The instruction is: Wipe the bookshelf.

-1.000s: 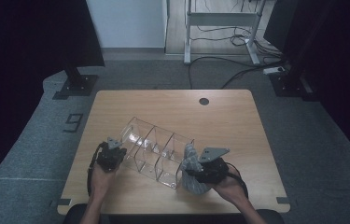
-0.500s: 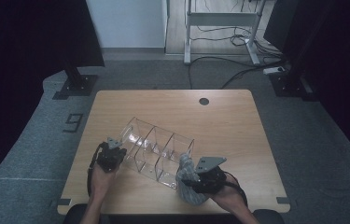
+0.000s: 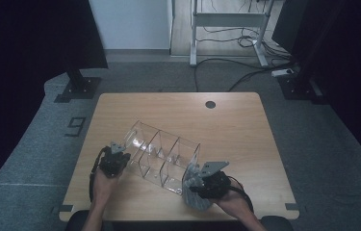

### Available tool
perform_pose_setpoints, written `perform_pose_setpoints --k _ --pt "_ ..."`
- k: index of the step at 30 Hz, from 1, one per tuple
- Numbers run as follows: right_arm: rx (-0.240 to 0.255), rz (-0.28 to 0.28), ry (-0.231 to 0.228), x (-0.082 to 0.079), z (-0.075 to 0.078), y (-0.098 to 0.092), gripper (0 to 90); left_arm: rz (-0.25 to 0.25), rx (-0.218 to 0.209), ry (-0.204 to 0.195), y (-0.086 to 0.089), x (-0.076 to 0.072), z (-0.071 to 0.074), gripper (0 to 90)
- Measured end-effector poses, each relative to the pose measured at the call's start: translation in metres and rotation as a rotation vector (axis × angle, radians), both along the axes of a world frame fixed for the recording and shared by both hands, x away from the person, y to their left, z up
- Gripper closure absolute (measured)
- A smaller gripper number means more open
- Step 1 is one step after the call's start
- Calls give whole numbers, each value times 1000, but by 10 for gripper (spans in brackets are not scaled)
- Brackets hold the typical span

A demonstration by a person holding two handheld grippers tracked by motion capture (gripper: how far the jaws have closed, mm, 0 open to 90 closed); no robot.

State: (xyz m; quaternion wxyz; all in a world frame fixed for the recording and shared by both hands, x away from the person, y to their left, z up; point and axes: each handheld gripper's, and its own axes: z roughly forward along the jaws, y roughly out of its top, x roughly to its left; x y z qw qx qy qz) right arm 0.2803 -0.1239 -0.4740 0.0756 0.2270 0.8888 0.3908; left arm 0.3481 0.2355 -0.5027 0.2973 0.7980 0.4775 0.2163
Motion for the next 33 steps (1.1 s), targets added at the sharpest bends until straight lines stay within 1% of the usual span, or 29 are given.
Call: perform_pose_setpoints --k 3,4,6,10,13,18,25,33 --pt "-16 -6 12 3 -6 1 600 -6 -3 3 1 0 0 869" --pt "-21 -6 22 4 -8 2 599 -7 -4 4 1 0 0 869" --pt "-23 -9 29 5 -10 2 600 -11 -7 6 1 0 0 869" --pt "-23 -8 32 6 -11 2 599 -19 -7 6 2 0 0 869" --pt "-19 -13 35 7 -11 1 600 -26 -15 9 3 0 0 870" --pt "-12 -37 48 11 -12 0 602 -34 -13 10 4 0 0 870" --pt "-8 -96 55 22 -15 -4 602 -38 -13 9 4 0 0 869" --pt "-15 -143 45 32 -16 -8 602 -40 -9 8 4 0 0 868"
